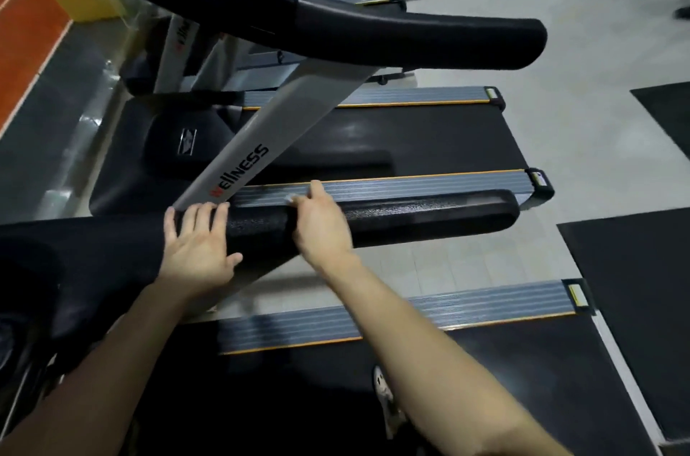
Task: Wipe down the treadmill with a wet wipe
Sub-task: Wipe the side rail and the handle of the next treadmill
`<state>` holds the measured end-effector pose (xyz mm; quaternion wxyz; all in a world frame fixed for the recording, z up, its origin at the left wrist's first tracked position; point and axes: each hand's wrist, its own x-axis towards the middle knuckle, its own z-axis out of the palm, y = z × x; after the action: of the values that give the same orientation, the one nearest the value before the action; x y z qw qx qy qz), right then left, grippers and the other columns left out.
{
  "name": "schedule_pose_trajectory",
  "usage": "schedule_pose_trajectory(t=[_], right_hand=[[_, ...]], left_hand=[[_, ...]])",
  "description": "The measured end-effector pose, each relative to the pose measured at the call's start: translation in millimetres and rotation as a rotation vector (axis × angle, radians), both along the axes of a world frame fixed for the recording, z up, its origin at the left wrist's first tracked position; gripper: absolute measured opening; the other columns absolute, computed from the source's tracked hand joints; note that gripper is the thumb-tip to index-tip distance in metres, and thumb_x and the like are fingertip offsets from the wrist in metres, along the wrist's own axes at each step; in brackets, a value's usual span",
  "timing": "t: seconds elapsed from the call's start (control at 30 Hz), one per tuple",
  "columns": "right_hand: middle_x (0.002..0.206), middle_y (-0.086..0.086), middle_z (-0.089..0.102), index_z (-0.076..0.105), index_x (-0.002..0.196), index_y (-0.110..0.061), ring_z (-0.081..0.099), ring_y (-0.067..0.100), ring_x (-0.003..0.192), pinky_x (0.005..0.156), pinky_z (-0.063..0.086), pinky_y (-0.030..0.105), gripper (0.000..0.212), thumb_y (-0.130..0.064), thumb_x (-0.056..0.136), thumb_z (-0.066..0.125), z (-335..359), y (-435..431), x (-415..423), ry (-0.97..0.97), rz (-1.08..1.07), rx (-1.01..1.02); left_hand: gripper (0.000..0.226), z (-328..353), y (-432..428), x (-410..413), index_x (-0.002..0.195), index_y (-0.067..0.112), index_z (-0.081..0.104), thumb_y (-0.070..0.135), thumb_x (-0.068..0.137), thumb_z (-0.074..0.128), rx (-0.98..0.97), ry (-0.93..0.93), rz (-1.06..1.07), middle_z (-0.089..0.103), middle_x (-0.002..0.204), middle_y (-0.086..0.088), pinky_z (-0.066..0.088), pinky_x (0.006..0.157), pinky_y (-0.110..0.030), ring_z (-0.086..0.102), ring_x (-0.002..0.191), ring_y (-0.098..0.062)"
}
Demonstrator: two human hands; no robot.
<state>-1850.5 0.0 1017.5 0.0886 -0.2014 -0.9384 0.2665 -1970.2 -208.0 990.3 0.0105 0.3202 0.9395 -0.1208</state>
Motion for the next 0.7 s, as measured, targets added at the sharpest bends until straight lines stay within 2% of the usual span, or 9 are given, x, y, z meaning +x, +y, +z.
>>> schedule_pose_trajectory(t=[0.13, 0.23, 0.27, 0.33, 0.4, 0.43, 0.53, 0.63, 0.7], right_hand=[[0.111, 0.01, 0.051, 0.078, 0.122, -0.015, 0.064, 0.04, 0.092, 0.088, 0.057, 0.045, 0.046, -0.005, 0.084, 0.054, -34.1, 154.5, 102.2, -0.028, -0.477, 0.087], [0.112, 0.011, 0.051, 0.08, 0.117, -0.012, 0.063, 0.04, 0.092, 0.09, 0.055, 0.042, 0.04, -0.002, 0.086, 0.056, -39.0, 194.4, 119.2, -0.039, -0.714, 0.097], [0.112, 0.011, 0.051, 0.08, 0.111, -0.01, 0.062, 0.038, 0.092, 0.089, 0.055, 0.042, 0.034, 0.0, 0.086, 0.059, -35.7, 175.9, 104.2, -0.022, -0.663, 0.117], [0.112, 0.009, 0.05, 0.077, 0.104, -0.008, 0.061, 0.035, 0.093, 0.085, 0.056, 0.043, 0.027, 0.001, 0.084, 0.063, -27.3, 113.1, 68.2, -0.004, -0.385, 0.086], [0.112, 0.007, 0.047, 0.073, 0.112, -0.01, 0.061, 0.034, 0.097, 0.082, 0.057, 0.045, 0.03, -0.002, 0.085, 0.065, -24.2, 67.3, 51.9, 0.015, -0.113, 0.015], [0.111, 0.006, 0.047, 0.073, 0.118, -0.014, 0.06, 0.034, 0.097, 0.082, 0.057, 0.044, 0.035, -0.003, 0.085, 0.065, -24.9, 67.2, 55.3, 0.049, -0.089, -0.024], [0.106, 0.005, 0.047, 0.075, 0.124, -0.023, 0.06, 0.033, 0.091, 0.083, 0.056, 0.041, 0.048, -0.001, 0.084, 0.062, -38.1, 140.1, 103.8, 0.116, -0.376, -0.003], [0.109, 0.007, 0.047, 0.076, 0.126, -0.019, 0.063, 0.038, 0.093, 0.091, 0.055, 0.042, 0.05, 0.003, 0.086, 0.054, -51.6, 222.4, 150.8, 0.104, -0.773, -0.049], [0.112, 0.009, 0.047, 0.075, 0.123, -0.014, 0.063, 0.038, 0.092, 0.089, 0.055, 0.042, 0.045, 0.004, 0.087, 0.055, -51.5, 217.3, 140.4, 0.12, -0.871, -0.039]], left_hand=[[0.112, 14.7, 20.2, 0.2, 0.168, 0.021, 0.016, 0.071, 0.083, 0.069, -0.096, -0.059, 0.072, 0.036, 0.161, -0.013, 0.012, 0.126, -0.069, 0.026, 0.153, -0.037], [0.115, 18.3, 57.9, 12.5, 0.169, 0.025, 0.01, 0.078, 0.083, 0.065, -0.108, -0.125, -0.015, 0.031, 0.166, -0.011, 0.008, 0.127, -0.067, 0.02, 0.159, -0.034], [0.115, 15.3, 76.5, 19.7, 0.17, 0.025, 0.009, 0.078, 0.084, 0.064, -0.111, -0.138, -0.093, 0.03, 0.168, -0.008, 0.007, 0.129, -0.063, 0.02, 0.16, -0.03], [0.116, 10.2, 116.8, 33.0, 0.17, 0.024, 0.01, 0.078, 0.083, 0.063, -0.092, -0.159, -0.213, 0.032, 0.168, -0.006, 0.011, 0.131, -0.053, 0.024, 0.159, -0.026], [0.116, 4.3, 151.2, 43.3, 0.169, 0.023, 0.014, 0.076, 0.081, 0.066, -0.05, -0.2, -0.278, 0.036, 0.166, -0.004, 0.018, 0.13, -0.048, 0.031, 0.156, -0.025], [0.116, 1.1, 163.7, 47.8, 0.169, 0.021, 0.016, 0.076, 0.08, 0.067, -0.044, -0.225, -0.296, 0.038, 0.165, -0.003, 0.02, 0.129, -0.047, 0.033, 0.154, -0.025], [0.127, -5.0, 183.2, 61.9, 0.167, 0.015, 0.011, 0.084, 0.075, 0.065, -0.109, -0.267, -0.28, 0.032, 0.166, -0.006, 0.022, 0.128, -0.048, 0.032, 0.153, -0.028], [0.14, -8.5, 188.3, 69.9, 0.166, 0.011, 0.003, 0.092, 0.068, 0.062, -0.187, -0.255, -0.233, 0.024, 0.165, -0.007, 0.018, 0.127, -0.051, 0.026, 0.153, -0.03], [0.142, -6.9, 189.6, 70.3, 0.166, 0.012, 0.003, 0.094, 0.066, 0.062, -0.207, -0.281, -0.208, 0.024, 0.163, -0.006, 0.019, 0.126, -0.051, 0.026, 0.152, -0.03]])
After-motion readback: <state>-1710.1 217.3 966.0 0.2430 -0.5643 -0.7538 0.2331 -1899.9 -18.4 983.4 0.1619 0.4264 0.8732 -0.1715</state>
